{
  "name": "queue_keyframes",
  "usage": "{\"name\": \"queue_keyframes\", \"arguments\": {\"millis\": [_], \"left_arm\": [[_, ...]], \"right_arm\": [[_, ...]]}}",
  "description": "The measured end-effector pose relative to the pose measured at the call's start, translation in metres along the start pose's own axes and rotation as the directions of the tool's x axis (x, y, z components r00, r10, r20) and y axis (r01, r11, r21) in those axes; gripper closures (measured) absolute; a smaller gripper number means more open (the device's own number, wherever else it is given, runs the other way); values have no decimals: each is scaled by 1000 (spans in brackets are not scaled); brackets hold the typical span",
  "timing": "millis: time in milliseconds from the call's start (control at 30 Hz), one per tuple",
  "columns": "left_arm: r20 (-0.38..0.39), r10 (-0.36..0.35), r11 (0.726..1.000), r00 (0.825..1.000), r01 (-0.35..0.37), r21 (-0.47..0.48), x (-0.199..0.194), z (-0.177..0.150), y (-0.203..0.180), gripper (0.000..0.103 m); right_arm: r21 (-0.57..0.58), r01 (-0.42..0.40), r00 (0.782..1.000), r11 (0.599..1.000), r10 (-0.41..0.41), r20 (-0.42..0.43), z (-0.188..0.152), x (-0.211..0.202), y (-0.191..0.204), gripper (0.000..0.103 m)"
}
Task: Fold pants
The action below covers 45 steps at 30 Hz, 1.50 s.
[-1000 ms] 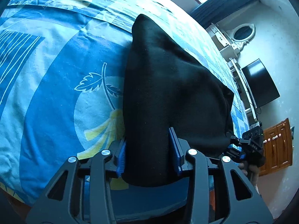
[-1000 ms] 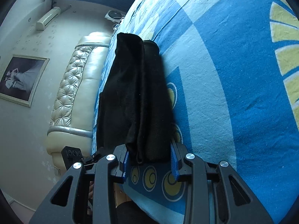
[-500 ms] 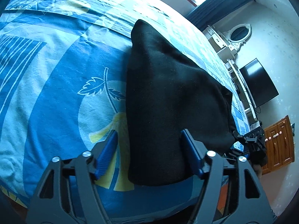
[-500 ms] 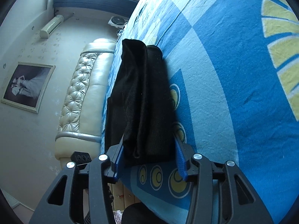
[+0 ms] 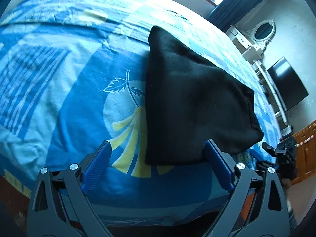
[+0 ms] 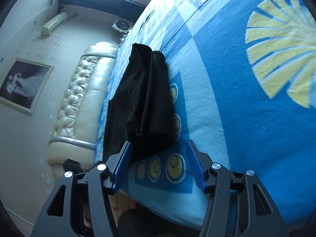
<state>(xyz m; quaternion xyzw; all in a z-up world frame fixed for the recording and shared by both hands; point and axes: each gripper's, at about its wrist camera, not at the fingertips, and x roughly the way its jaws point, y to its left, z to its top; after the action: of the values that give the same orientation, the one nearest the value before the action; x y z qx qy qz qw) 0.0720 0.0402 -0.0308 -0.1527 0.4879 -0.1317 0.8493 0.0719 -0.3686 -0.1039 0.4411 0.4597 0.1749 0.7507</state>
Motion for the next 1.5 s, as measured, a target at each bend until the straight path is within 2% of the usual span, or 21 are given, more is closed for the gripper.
{"name": "queue_keyframes", "arguments": {"millis": [100,167,300,467,633,700,967,1067,1267,1500], "left_arm": [[34,66,996,997,-68,52,-12,-7,-12,8],[54,103,991,993,-107,82,-19,-12,-20,8],[82,154,982,985,-162,103,-33,-25,-32,8],[141,211,961,967,-232,151,-47,-40,-52,7],[193,226,954,955,-257,152,-59,-50,-66,7],[209,236,952,949,-269,148,-62,-55,-69,7],[190,248,953,950,-274,129,-65,-70,-73,6],[187,255,949,949,-282,139,-62,-73,-76,6],[194,258,942,947,-291,169,-59,-76,-82,6],[196,264,933,944,-301,196,-56,-77,-88,6]], "right_arm": [[-48,68,998,997,-67,15,-9,-6,8,37],[-85,131,991,988,-130,21,-14,-8,16,28],[-171,254,967,952,-253,30,-24,-5,30,24],[-292,405,912,867,-404,66,-37,0,47,24],[-322,502,863,802,-491,121,-51,-2,58,24],[-307,525,850,794,-506,145,-56,-5,61,24],[-317,616,788,721,-560,257,-74,-14,84,23],[-307,631,775,712,-562,289,-77,-14,88,23],[-314,641,767,701,-562,311,-82,-13,93,23],[-319,639,768,700,-564,303,-84,-9,93,23]]}}
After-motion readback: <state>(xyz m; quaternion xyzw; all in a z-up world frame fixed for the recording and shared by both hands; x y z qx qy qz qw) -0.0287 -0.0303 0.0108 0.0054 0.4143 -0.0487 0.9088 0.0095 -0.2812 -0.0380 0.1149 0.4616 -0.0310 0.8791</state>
